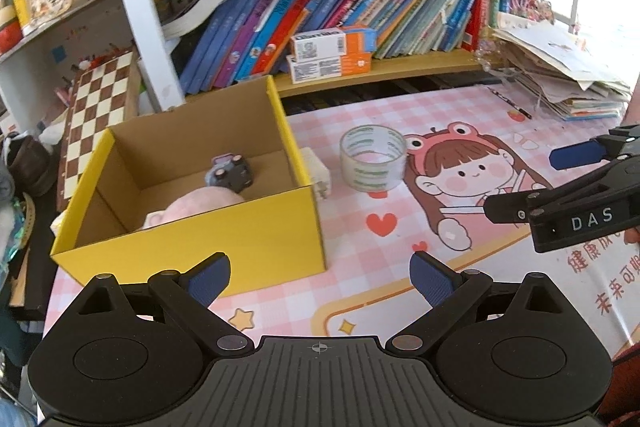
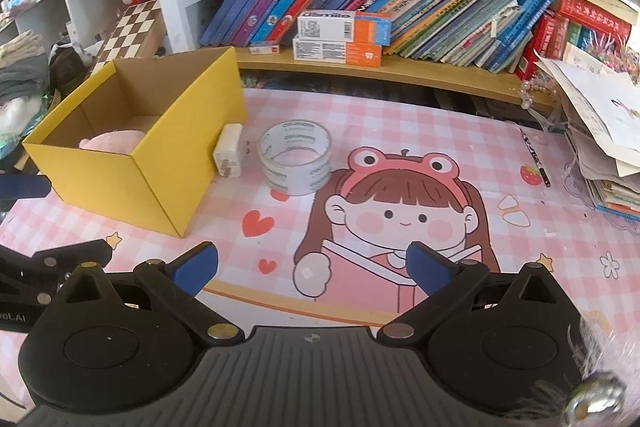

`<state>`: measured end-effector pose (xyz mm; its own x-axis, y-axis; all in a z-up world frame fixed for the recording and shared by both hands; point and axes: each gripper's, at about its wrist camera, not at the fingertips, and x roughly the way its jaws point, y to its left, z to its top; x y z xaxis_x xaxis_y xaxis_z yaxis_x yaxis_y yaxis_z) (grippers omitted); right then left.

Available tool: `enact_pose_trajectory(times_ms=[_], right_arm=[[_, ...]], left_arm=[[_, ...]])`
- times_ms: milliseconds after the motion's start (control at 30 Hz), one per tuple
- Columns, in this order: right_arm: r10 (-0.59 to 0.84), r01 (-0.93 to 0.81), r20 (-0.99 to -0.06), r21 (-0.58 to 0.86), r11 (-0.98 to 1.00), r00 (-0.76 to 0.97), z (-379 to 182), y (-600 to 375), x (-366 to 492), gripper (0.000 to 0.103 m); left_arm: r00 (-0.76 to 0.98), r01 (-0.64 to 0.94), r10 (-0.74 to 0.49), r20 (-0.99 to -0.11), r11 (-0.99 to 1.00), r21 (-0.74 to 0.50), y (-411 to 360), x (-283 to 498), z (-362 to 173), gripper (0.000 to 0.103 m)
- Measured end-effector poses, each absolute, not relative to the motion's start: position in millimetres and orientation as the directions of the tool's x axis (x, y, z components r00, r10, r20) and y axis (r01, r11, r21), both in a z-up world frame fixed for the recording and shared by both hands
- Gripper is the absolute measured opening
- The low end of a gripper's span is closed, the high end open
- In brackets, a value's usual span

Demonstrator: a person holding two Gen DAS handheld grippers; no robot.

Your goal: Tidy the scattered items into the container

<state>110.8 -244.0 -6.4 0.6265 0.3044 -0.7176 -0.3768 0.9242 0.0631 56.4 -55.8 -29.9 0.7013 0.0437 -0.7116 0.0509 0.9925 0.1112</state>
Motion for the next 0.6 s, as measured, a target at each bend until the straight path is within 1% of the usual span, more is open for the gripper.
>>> enact_pose_trajectory(times_ms=[600], right_arm=[[0.328,-0.372,-0.732,0.109,0.922,0.597,-18.7,-267.4,131.9,0.101]], left_arm=[[0.676,0.101,0.043,-0.735,0.983,0.151,-88.8,77.0,-36.9,0.098]])
